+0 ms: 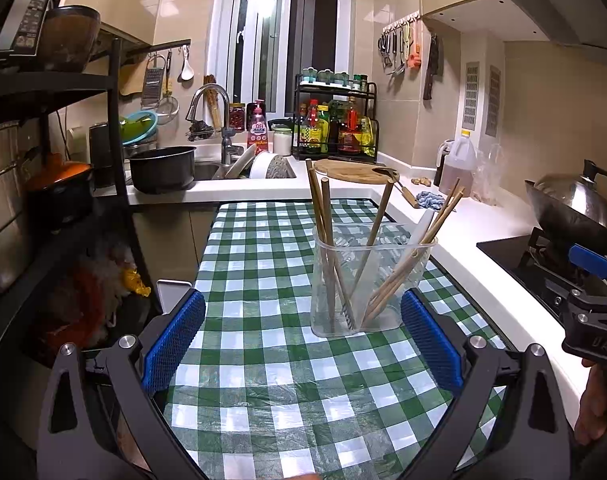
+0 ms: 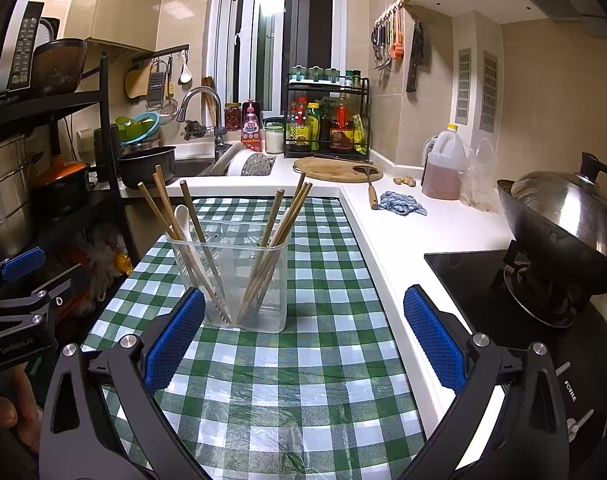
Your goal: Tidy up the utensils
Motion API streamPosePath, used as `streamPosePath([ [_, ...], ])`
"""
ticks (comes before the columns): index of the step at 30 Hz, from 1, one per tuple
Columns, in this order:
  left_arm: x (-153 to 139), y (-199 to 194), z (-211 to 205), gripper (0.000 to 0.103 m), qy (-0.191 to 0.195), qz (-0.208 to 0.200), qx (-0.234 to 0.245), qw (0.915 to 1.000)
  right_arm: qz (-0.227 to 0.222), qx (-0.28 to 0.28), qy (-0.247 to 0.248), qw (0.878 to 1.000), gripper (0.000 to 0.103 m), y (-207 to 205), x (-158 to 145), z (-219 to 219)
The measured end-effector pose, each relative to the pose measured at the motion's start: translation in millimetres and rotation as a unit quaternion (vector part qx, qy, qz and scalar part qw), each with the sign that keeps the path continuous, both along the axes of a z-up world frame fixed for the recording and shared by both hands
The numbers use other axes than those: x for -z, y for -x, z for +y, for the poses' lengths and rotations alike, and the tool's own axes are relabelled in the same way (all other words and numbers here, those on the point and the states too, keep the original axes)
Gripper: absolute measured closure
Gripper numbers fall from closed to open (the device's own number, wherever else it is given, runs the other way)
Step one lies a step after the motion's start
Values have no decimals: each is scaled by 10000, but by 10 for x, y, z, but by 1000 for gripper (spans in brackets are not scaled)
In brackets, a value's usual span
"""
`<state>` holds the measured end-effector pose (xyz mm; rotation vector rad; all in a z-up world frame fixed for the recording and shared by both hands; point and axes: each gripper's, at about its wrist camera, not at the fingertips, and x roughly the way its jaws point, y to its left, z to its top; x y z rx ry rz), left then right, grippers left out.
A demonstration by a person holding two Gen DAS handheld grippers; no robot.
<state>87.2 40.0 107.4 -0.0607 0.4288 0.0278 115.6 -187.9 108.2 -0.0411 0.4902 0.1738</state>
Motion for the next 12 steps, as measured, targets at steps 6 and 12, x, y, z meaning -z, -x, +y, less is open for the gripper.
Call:
streamPosePath([
  [6,-6,-4,-5,8,-32,-4,9,10000,14,-9,-5,10000,5,3,4,9],
  [12,4,-8,15,8,-3,26,10,10000,11,-3,-1,10000,5,1,3,6],
])
